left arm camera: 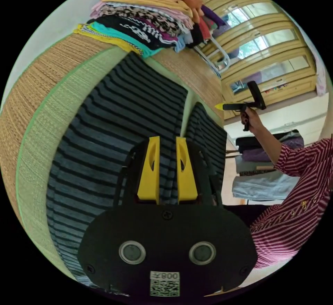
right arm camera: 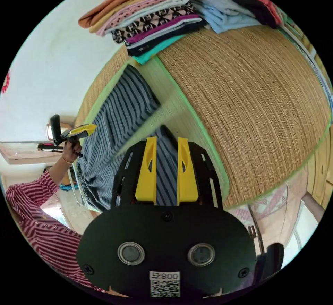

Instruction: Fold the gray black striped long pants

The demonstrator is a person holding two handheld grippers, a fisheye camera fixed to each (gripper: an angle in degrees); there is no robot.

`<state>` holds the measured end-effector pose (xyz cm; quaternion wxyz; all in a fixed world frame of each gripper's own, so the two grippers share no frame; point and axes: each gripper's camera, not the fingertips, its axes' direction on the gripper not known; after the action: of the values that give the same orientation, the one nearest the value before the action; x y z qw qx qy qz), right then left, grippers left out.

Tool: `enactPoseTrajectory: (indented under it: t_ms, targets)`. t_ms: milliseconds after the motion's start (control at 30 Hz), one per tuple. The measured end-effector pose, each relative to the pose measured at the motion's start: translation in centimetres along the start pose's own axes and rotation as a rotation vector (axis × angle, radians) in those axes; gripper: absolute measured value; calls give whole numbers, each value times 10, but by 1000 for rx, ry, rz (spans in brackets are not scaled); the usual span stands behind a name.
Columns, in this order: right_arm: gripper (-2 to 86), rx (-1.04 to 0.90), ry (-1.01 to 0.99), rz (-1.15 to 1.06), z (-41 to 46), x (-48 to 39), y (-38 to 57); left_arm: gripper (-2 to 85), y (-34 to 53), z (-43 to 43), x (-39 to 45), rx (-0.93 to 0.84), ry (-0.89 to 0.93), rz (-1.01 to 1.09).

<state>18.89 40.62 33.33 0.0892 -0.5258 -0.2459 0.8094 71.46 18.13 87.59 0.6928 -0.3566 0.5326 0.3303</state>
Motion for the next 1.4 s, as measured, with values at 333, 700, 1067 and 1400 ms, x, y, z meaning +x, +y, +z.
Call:
enactPoseTrajectory:
  t_ms: [333,700,1067,1400]
  targets:
    - [55,-225,194,123,66,21,41,22,34,51,43,-238,-212,65]
    - [32,-219,171,178,92,29,1,32,63,17,37,-93,-131,-77]
    - [27,-190,-29,-55,145,-75,-9,29,291,-79,46,25,-163,-620]
    - [0,-547,145,-593,334,-260,2,3,405,-79,56,30,-129,-889]
